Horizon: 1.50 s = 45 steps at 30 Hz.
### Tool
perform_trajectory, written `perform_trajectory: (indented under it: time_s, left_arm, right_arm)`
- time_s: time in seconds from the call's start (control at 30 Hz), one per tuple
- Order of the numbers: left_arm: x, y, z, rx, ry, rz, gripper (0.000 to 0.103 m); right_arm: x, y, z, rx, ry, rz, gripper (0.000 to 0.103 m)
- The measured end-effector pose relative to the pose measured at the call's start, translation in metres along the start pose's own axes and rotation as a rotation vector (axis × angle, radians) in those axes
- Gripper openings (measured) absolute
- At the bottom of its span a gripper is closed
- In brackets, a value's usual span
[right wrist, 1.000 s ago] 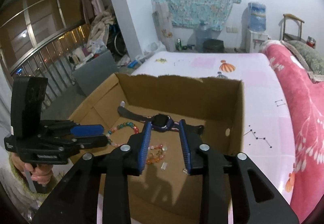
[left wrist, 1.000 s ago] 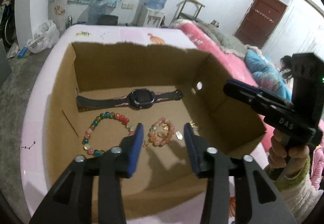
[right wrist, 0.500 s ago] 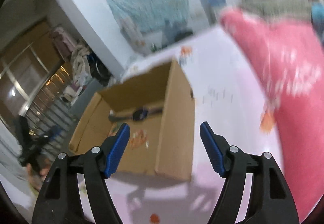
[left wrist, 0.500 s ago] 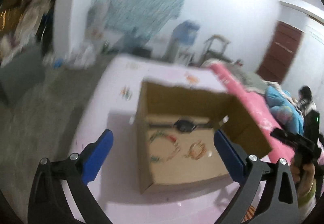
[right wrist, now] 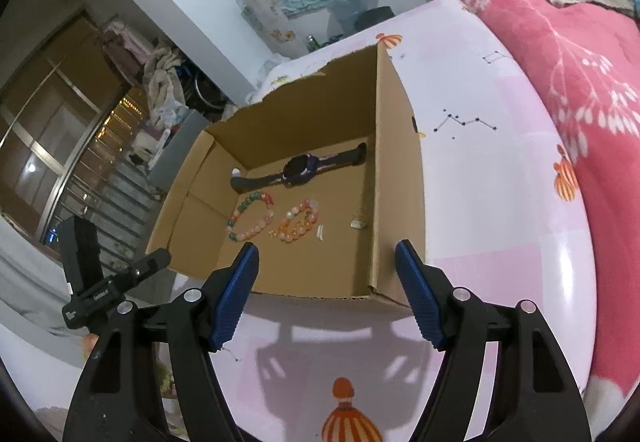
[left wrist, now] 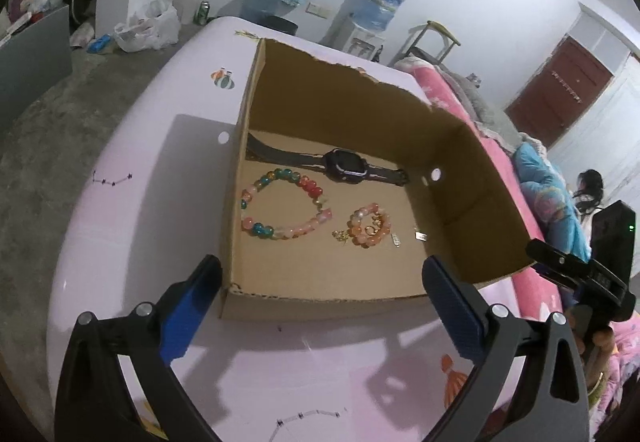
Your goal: Organize jewelry
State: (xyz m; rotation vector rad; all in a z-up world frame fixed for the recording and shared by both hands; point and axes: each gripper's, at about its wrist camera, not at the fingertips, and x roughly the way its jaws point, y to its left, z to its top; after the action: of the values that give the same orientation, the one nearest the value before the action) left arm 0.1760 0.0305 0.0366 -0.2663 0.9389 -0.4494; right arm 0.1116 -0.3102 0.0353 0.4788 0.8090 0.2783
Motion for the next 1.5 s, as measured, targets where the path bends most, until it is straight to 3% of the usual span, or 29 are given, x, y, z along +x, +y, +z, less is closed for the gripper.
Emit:
perform_trajectory:
  time_s: [0.33,0.5,0.63,0.7,0.83,0.87,1.03,1.17,1.27,1.4,1.5]
  left_arm:
    - [-0.052,-0.011,-0.047,0.008,0.002,-0.051,0.097]
    - [-0.044,-0.016,-0.072,0.029,0.030,-0.036,0.098]
    - [-0.059,-0.022,-0.082,0.066,-0.031,-0.034,0.098]
    - [-0.072,-0.025,-0.090,0.083,-0.078,-0.024,0.098]
    - [-0.099,-0.036,-0.114,0.154,-0.174,0.077,0.098]
    - [-0.103,-0.039,-0.119,0.169,-0.185,0.099,0.098]
    - [-0.111,-0.050,-0.146,0.199,-0.203,0.214,0.098]
    - [-0.108,-0.062,-0.163,0.229,-0.220,0.300,0.098]
    - [-0.100,-0.076,-0.168,0.295,-0.223,0.419,0.098]
    - [-0.092,-0.087,-0.167,0.346,-0.166,0.431,0.098]
    - [-0.082,-0.091,-0.168,0.350,-0.117,0.444,0.098]
  right_arm:
    - [-0.048,0.011,-0.057,0.023,-0.056,-0.024,0.068]
    - [-0.044,-0.005,-0.078,0.073,-0.078,-0.038,0.069]
    - [-0.060,-0.010,-0.089,0.135,-0.131,0.014,0.070]
    - [-0.077,-0.006,-0.100,0.130,-0.189,-0.008,0.075]
    - [-0.102,0.005,-0.132,0.107,-0.269,-0.112,0.085]
    - [-0.105,0.012,-0.143,0.084,-0.282,-0.175,0.086]
    - [-0.096,0.047,-0.181,-0.085,-0.269,-0.383,0.094]
    - [-0.075,0.063,-0.196,-0.184,-0.229,-0.429,0.095]
    - [-0.064,0.070,-0.195,-0.231,-0.240,-0.510,0.095]
    - [-0.060,0.074,-0.195,-0.262,-0.281,-0.560,0.095]
    - [-0.053,0.073,-0.197,-0.240,-0.249,-0.566,0.095]
